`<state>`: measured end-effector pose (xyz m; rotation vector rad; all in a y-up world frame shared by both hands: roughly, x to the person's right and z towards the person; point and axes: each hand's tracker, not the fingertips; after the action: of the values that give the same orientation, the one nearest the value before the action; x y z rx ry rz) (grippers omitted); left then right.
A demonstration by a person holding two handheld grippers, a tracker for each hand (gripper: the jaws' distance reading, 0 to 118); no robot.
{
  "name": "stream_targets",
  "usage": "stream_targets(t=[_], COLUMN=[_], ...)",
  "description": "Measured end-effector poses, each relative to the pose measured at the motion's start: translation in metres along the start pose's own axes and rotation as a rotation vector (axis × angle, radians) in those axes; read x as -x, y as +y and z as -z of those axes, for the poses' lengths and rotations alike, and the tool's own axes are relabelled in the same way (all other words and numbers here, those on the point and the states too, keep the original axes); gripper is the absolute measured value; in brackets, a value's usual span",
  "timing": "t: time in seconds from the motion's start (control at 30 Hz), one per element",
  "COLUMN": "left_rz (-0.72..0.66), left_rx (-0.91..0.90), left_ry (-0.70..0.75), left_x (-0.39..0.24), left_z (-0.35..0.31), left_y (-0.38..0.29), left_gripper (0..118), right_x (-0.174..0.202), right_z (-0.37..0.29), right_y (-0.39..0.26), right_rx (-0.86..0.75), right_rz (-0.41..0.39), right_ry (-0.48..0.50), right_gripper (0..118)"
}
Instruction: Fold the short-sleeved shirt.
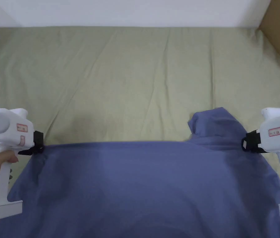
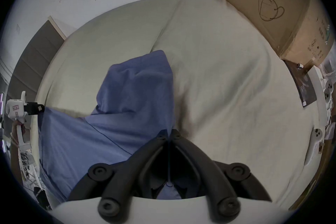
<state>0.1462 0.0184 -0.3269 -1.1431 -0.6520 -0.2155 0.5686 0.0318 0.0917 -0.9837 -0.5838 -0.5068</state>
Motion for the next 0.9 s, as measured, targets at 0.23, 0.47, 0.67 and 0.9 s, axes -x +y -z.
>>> stream_targets(t=[0.23, 0.47, 0.67, 0.9], left_rz=[0.068, 0.120, 0.151, 0.154], left_rx=[-0.060, -0.154, -0.174, -0.053], left_ry=[0.089, 0.061, 0.030, 0.022], left_x=[-0.014, -0.014, -0.003, 0.026], left_z=[-0.052, -0.146, -0.206, -0.207], left_y=[-0.024, -0.077, -0.158, -0.259], left_gripper=[0, 0, 0, 0], right_x=[0.002, 0.002, 0.003, -0.008], right_z=[-0.048, -0.125, -0.182, -0.198], right_y=[-0.012, -0.057, -0.140, -0.252], right_rx=[-0.039, -0.108, -0.108, 0.004], right_rz=[-0.007, -0.006, -0.031, -0.005], right_ry=[0.020, 0.036, 0.034, 0.033], right_gripper=[0, 0, 0, 0])
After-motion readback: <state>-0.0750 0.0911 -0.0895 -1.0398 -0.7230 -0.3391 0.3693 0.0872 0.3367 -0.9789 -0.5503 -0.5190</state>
